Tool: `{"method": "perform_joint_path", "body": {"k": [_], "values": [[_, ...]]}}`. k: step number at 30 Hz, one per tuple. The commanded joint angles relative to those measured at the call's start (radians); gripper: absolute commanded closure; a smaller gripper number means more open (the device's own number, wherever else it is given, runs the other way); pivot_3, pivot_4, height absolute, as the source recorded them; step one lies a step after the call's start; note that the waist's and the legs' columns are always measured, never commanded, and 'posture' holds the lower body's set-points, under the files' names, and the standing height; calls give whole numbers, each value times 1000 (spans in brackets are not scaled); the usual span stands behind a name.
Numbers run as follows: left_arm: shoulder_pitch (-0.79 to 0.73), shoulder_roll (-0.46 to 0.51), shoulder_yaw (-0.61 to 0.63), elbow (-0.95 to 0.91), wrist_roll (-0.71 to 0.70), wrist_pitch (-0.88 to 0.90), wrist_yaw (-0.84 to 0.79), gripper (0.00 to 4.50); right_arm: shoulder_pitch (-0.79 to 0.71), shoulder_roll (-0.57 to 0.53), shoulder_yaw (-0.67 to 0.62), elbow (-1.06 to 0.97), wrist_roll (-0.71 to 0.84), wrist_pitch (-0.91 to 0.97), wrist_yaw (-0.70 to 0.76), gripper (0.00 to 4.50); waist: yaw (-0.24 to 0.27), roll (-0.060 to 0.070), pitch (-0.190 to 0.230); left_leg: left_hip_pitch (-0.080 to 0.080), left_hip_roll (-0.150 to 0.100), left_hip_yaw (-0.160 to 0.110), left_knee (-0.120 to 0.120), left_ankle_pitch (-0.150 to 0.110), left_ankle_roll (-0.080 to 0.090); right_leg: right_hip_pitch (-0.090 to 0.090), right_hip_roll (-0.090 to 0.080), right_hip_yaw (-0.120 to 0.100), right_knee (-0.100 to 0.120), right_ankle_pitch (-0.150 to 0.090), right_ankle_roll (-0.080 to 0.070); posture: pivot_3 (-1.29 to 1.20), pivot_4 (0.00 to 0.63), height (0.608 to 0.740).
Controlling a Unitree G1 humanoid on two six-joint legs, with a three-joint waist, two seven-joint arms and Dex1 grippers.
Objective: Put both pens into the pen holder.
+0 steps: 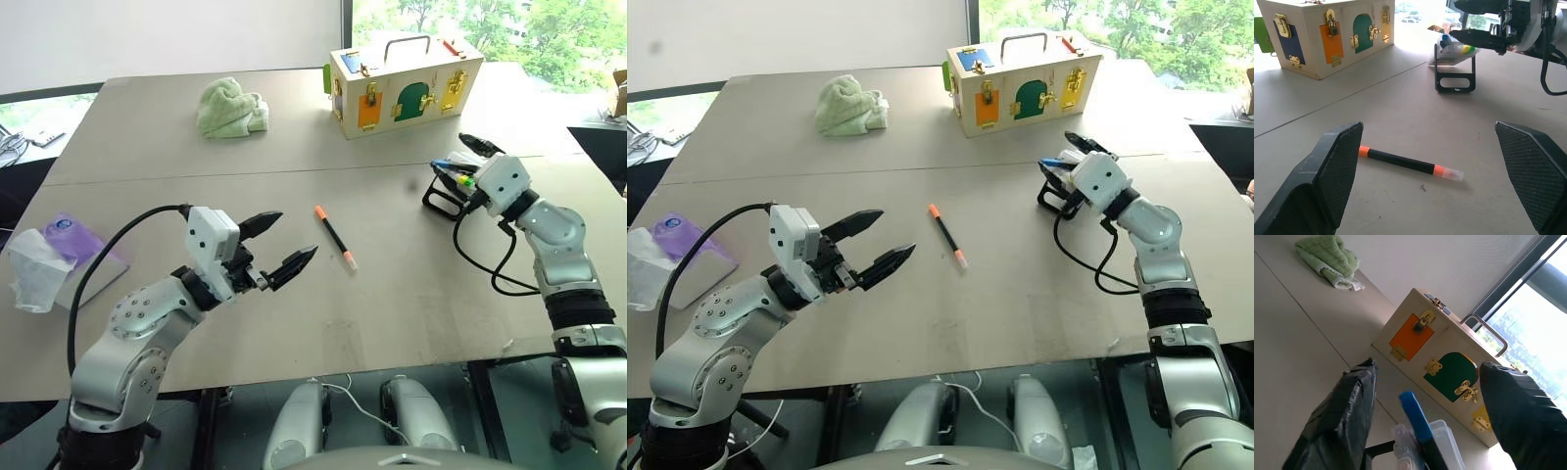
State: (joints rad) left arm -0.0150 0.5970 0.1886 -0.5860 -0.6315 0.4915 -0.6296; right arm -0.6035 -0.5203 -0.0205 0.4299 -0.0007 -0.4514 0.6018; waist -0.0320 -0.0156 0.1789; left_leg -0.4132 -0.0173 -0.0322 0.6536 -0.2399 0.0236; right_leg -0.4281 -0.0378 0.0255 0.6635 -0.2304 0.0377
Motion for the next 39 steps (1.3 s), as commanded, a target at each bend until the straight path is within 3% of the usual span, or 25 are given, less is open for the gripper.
{"method": "perform_joint_path", "body": {"k": [1, 6, 10, 14, 17, 20, 26, 31, 34, 39], "values": [[0, 14, 10, -26, 0, -8, -7, 0, 32, -31, -54, -135, 55, 69, -10, 25, 0, 0, 0, 0, 0, 0, 0, 0, 0, 0, 0, 0, 0, 0, 0, 0, 150, 740], [-16, 18, -10, -38, -2, 103, 77, 0, 109, -69, -69, -402, 214, 357, 68, 25, 2, 0, 0, 0, 0, 0, 0, -2, 4, 0, 0, 1, 1, 0, 0, 0, 150, 740], [-171, -6, -49, -45, -61, 492, 323, 0, 251, -197, -45, -728, 500, 697, 252, 25, 20, 0, 0, 0, 1, -3, 1, -2, 4, 2, -1, 0, 0, 0, 0, 0, 150, 740], [-471, -153, -35, 89, -120, 917, 479, 0, 364, -290, -29, -836, 525, 771, 337, 25, 36, -1, 1, 0, -1, -12, 11, -3, 5, 10, 1, -10, -1, 0, 1, 0, 150, 740], [-665, -316, -8, 246, -38, 1094, 572, 0, 411, -303, -32, -860, 535, 795, 354, 25, 44, -2, 0, 1, -3, -16, 18, -4, 6, 17, 2, -15, -2, 1, 4, 0, 150, 740], [-777, -441, 7, 392, 44, 1123, 661, 0, 454, -309, -43, -868, 541, 796, 378, 25, 39, -3, 0, 4, -4, -14, 18, -4, 6, 19, 2, -12, -2, 2, 6, 0, 150, 740], [-839, -533, -68, 607, 242, 1088, 766, 0, 497, -292, -77, -860, 521, 754, 373, 25, 31, -2, 0, 4, -3, -14, 15, 0, 0, 16, 2, -10, -1, 2, 5, 0, 150, 740], [-876, -640, -81, 739, 307, 1014, 784, 0, 545, -261, -75, -884, 505, 739, 348, 25, 52, -2, -2, 10, -5, -14, 15, -1, 2, 23, -1, -10, -2, 2, 5, 0, 150, 740], [-915, -689, -72, 800, 328, 994, 783, 676, 546, -247, -63, -893, 488, 732, 334, 0, 53, 0, -3, 18, -6, -16, 15, -3, 5, 33, -1, -13, -4, -1, 9, 0, 150, 740], [-921, -682, -107, 814, 362, 1028, 756, 2908, 505, -234, -69, -890, 497, 753, 317, 0, 50, 0, -3, 17, -8, -16, 16, -3, 5, 32, -3, -14, -4, -1, 10, 0, 150, 740]]}}
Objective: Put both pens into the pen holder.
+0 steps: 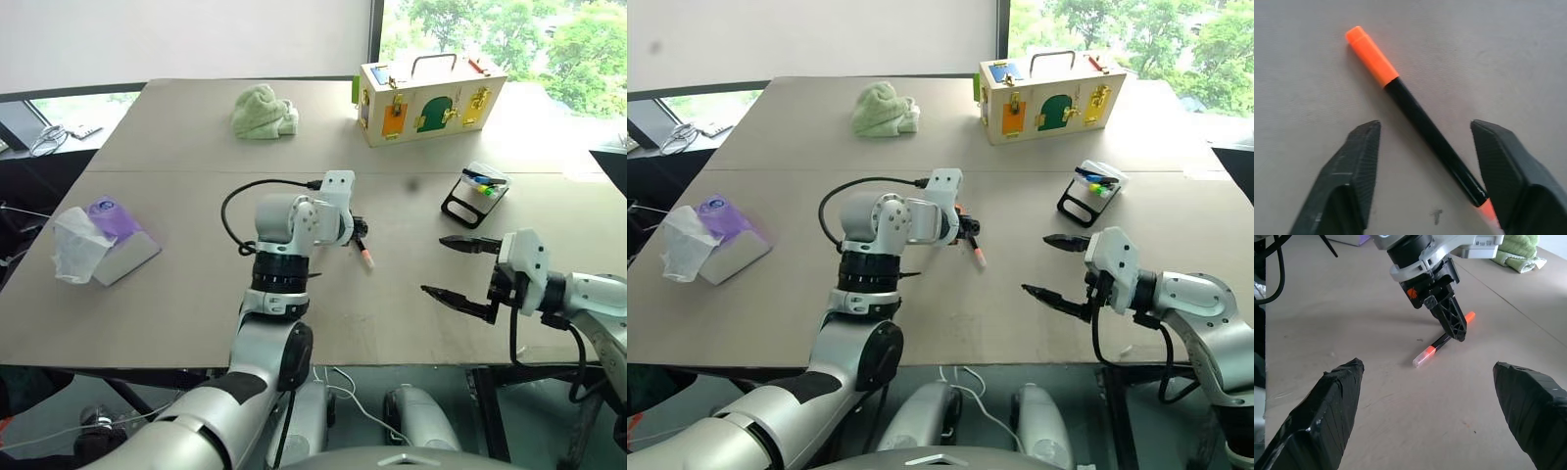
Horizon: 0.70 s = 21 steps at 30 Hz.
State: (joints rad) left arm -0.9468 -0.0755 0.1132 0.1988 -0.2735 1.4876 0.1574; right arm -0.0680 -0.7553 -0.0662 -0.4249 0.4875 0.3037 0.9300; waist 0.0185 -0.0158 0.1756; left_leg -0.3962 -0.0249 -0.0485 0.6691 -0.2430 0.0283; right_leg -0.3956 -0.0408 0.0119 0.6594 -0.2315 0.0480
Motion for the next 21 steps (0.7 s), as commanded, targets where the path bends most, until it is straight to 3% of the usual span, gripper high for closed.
{"method": "perform_joint_path", "body": {"k": [1, 3, 4, 7, 10, 15, 19, 21], "values": [[12, -3, -38, 28, 9, 35, -38, 3418, -36, 2, -23, -34, 9, 0, -13, 0, -1, 0, 0, 0, 0, 0, 0, 0, 0, 0, 0, 0, 0, 1, -1, 0, 150, 740], [23, 24, -55, 16, 15, 39, -58, 4281, -45, 4, -16, -29, 3, 7, -19, 0, -1, 0, 0, -1, 0, -1, -1, 0, -1, 0, -1, 0, 0, 1, -2, 0, 150, 740], [30, 36, -58, 5, 15, 41, -69, 4468, -49, 6, -12, -26, 0, 10, -24, 0, -1, 0, 0, -1, 0, -2, -1, 0, -1, -1, -1, 0, 0, 1, -2, 0, 150, 740], [59, 94, -93, -76, -7, 38, -131, 4468, -77, 30, -4, -21, 1, 48, -69, 0, -5, 0, 0, -1, 0, -1, -2, 0, -1, -1, -1, 1, -1, 1, -2, 0, 150, 740], [190, 285, -215, -355, -124, -107, -391, 4468, -151, 112, 1, -35, 101, 234, -197, 0, -35, 0, 0, -1, 2, 2, -4, 2, -5, -4, -4, 3, 0, 1, -3, 0, 150, 740], [367, 464, -248, -584, -77, -532, -579, 4468, -249, 246, -35, -39, 259, 506, -422, 0, -22, -1, 1, -6, 3, 5, -11, 5, -8, -14, -5, 9, 3, 1, -7, 0, 150, 740], [460, 539, -250, -658, -46, -726, -656, 4468, -327, 317, -34, 17, 309, 639, -541, 0, -11, 0, 1, -8, 2, 5, -12, 4, -7, -16, -8, 8, 0, 1, -7, 0, 150, 740], [490, 550, -234, -663, -57, -725, -664, 4468, -354, 335, -18, 28, 297, 667, -569, 0, -5, -1, 1, -9, 1, 6, -13, 4, -6, -16, -9, 8, -1, 1, -7, 0, 150, 740]]}}
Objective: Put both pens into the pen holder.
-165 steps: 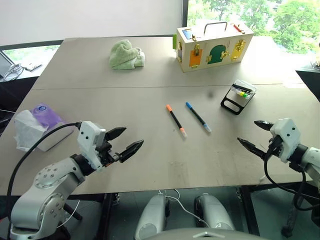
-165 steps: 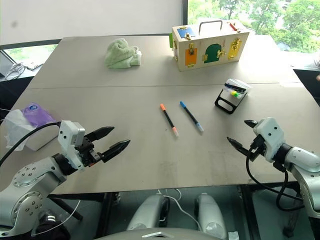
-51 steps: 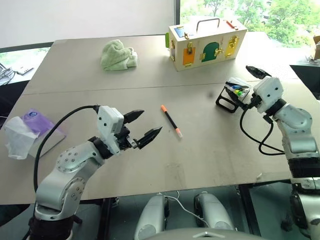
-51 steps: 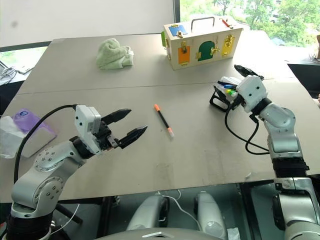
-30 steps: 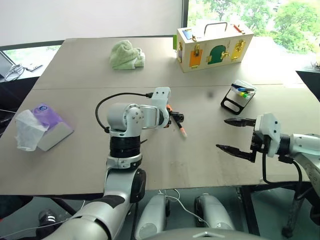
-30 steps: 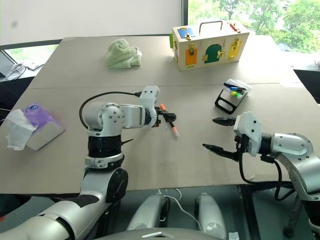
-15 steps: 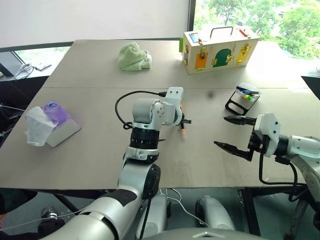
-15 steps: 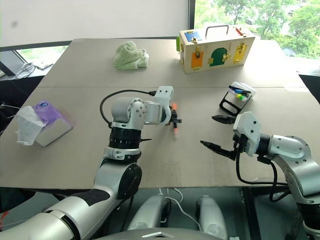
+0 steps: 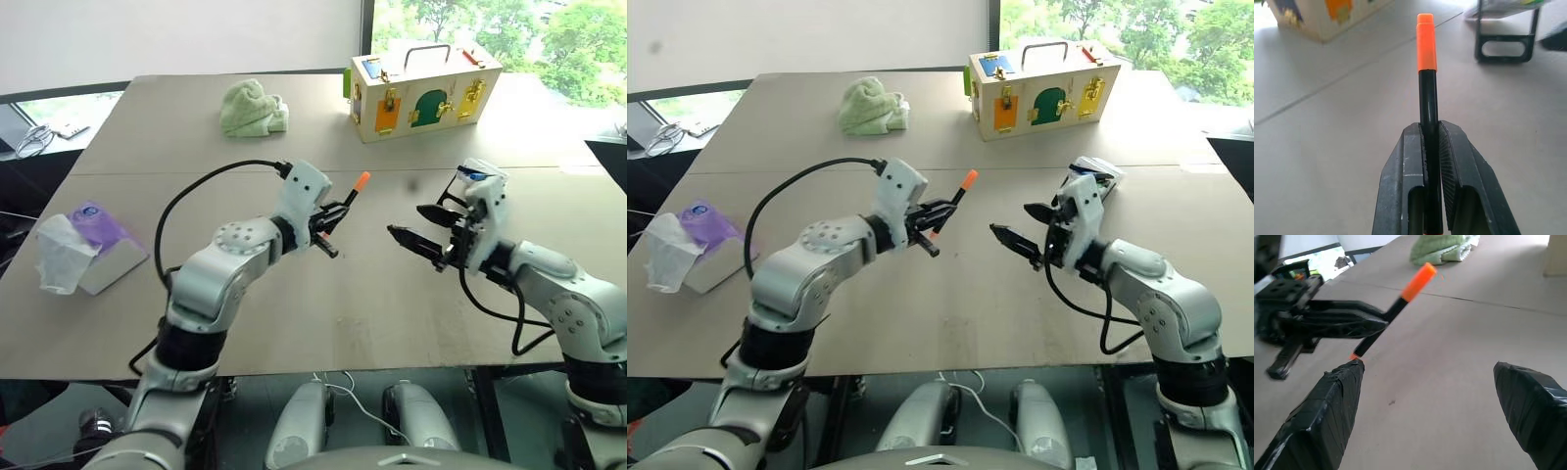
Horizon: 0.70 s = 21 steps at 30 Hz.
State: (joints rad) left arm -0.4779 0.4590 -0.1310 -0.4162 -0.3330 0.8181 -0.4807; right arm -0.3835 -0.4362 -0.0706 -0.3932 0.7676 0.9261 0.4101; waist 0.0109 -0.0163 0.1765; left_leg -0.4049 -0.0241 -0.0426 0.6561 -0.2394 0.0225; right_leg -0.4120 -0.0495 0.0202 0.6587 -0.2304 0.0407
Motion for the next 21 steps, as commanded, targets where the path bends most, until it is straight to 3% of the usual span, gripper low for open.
{"method": "perform_joint_path", "body": {"k": [1, 5, 9, 15, 21], "values": [[29, 9, 30, -50, -12, -48, -23, 4468, -44, 14, -6, -6, 7, 45, -46, 0, 5, 0, 0, -1, 0, -1, 0, -1, 1, 0, 0, -1, -1, 0, 0, 0, 150, 740], [44, -8, 87, -79, -78, -45, -39, 4468, -78, 44, -21, 19, 6, 35, -63, 0, 2, 0, 0, -8, -1, -6, 2, -2, 4, -4, 1, -7, -1, 0, 0, 0, 150, 740], [79, 15, 57, -104, -49, -150, -89, 4468, -156, 139, -90, 42, 157, 103, -107, 0, -14, 0, 0, -8, 0, -5, 3, -2, 4, -4, 3, -6, 0, 0, 0, 0, 150, 740], [80, -25, 60, -120, -78, -222, -108, 4468, -241, 290, -168, 107, 345, 197, -285, 0, -23, 0, 0, -7, 0, -6, 3, -2, 4, -4, 4, -6, 1, 0, 0, 0, 150, 740], [63, -21, 67, -144, -87, -225, -111, 4500, -243, 272, -171, 109, 399, 231, -348, 2734, -25, 0, 0, -8, -1, -6, 3, -2, 5, -4, 6, -7, 1, 0, 1, 0, 150, 740]]}}
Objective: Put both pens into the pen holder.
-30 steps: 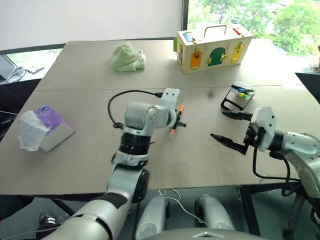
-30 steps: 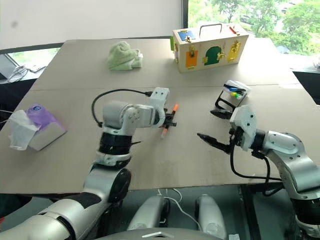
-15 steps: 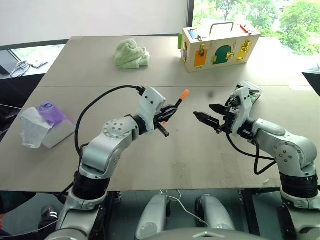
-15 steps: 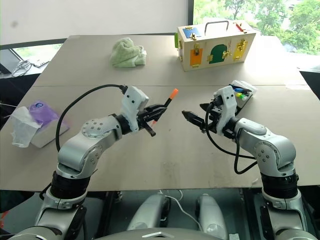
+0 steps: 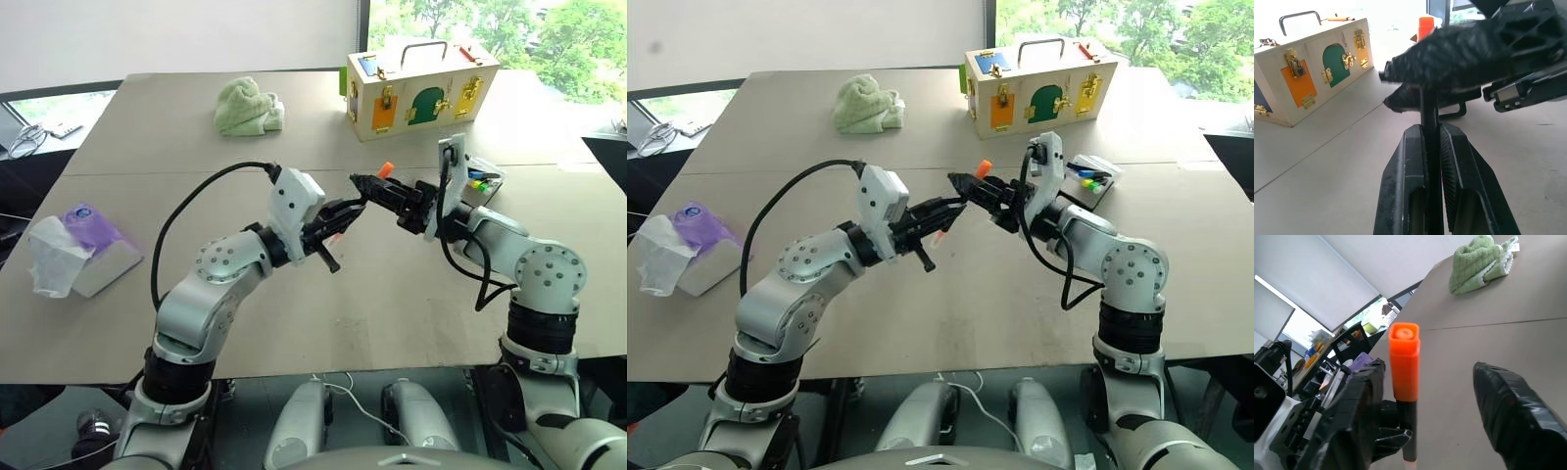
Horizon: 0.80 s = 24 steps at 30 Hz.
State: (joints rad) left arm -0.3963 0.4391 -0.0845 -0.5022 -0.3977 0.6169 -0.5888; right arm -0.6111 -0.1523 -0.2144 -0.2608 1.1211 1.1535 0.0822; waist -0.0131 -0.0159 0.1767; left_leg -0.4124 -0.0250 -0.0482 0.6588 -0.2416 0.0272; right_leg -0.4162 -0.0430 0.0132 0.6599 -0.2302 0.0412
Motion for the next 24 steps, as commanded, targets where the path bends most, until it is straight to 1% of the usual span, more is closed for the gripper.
{"method": "perform_joint_path", "body": {"k": [1, 3, 4, 5, 7, 8, 9, 10, 11, 12, 13, 15, 18, 20, 22, 24], "values": [[-20, -3, 19, -55, -21, -25, -2, 4500, -17, -17, -27, -21, 54, 3, -24, 3240, -2, 0, 0, 0, 0, 0, 0, 0, 0, 0, 0, 0, 0, 0, 0, 0, 150, 740], [-21, -8, 19, -51, -21, -29, 1, 4500, -17, -32, -22, -23, 72, 6, -28, 4136, -2, 0, 0, 0, 1, 0, 0, 0, 0, 0, 2, -1, 0, 0, 0, 0, 150, 740], [-24, -11, 18, -46, -19, -32, 2, 4500, -19, -40, -20, -23, 78, 5, -27, 4450, -2, 0, 0, 0, 1, 0, 0, 0, 0, 0, 2, -1, 1, 0, 0, 0, 150, 740], [-22, -14, 24, -41, -20, -38, 2, 4500, -20, -48, -18, -24, 82, 3, -25, 4487, -2, 0, 0, 0, 1, 0, 0, 0, 0, 0, 2, -1, 1, 0, 0, 0, 150, 740], [-19, -25, 58, -45, -93, -4, -19, 4500, -22, -63, -15, -25, 80, -9, -20, 4487, -2, 0, 0, 1, 1, 0, 0, 0, 0, 0, 2, -1, 1, 0, 0, 0, 150, 740], [-18, -28, 71, -56, -132, 16, -28, 4073, -23, -72, -14, -27, 74, -19, -16, 4487, -3, 0, 0, 1, 1, 0, 0, 0, 0, 0, 2, -1, 1, 0, 0, 0, 150, 740], [-18, -24, 78, -64, -146, 26, -28, 3573, -25, -84, -13, -33, 62, -31, -11, 4487, -3, 0, 0, 1, 1, 1, 0, 0, 0, 0, 2, -1, 1, 0, 0, 0, 150, 740], [-19, -21, 87, -66, -155, 36, -20, 3189, -25, -107, -6, -47, 28, -54, 1, 4487, -3, 0, 0, 0, 1, 0, 0, 0, 0, 0, 2, -1, 1, 0, 0, 0, 150, 740], [-20, -18, 93, -66, -160, 41, -13, 2650, -25, -125, -1, -56, 3, -72, 11, 4487, -1, 0, 0, 0, 1, 0, 0, 0, 0, 0, 2, -1, 1, 0, 0, 0, 150, 740], [-20, -13, 104, -66, -178, 57, -10, 2206, -23, -151, 5, -69, -31, -96, 26, 4487, -1, 0, 0, 0, 1, 0, 0, 0, 0, 0, 2, -1, 0, 0, 0, 0, 150, 740], [-13, -1, 127, -69, -228, 87, -26, 1695, -18, -205, 4, -92, -84, -129, 48, 4487, -1, 0, 0, 0, 1, 0, 1, 0, 0, 0, 2, -1, 0, 0, 0, 0, 150, 740], [-1, 19, 158, -72, -297, 127, -45, 1626, -5, -289, 8, -123, -158, -177, 95, 4487, -1, 1, 0, 0, 1, 1, 1, 0, 0, 0, 2, -1, 0, 0, 0, 0, 150, 740], [27, 54, 182, -63, -346, 148, -69, 1626, 36, -461, 19, -166, -289, -280, 225, 4487, -1, 1, 1, 0, 1, 1, 1, 0, 0, 0, 3, -1, -1, 0, 1, 0, 150, 740], [44, 82, 163, -59, -331, 133, -96, 1626, 39, -537, -7, -154, -349, -323, 255, 4487, -2, 1, 1, 0, 2, 1, 1, 0, 1, 0, 3, -1, -1, -1, 1, 0, 150, 740], [43, 86, 141, -43, -312, 112, -104, 1626, 38, -610, -8, -127, -439, -366, 263, 4487, -3, 2, 1, 1, 2, 3, 1, 0, 1, 0, 4, 0, -1, 0, 1, 0, 150, 740], [34, 77, 121, -34, -307, 103, -105, 1626, 43, -635, 10, -92, -521, -416, 256, 4487, -1, 2, 1, 1, 3, 3, 1, 0, 1, 1, 4, 1, -1, 0, 0, 0, 150, 740]]}}
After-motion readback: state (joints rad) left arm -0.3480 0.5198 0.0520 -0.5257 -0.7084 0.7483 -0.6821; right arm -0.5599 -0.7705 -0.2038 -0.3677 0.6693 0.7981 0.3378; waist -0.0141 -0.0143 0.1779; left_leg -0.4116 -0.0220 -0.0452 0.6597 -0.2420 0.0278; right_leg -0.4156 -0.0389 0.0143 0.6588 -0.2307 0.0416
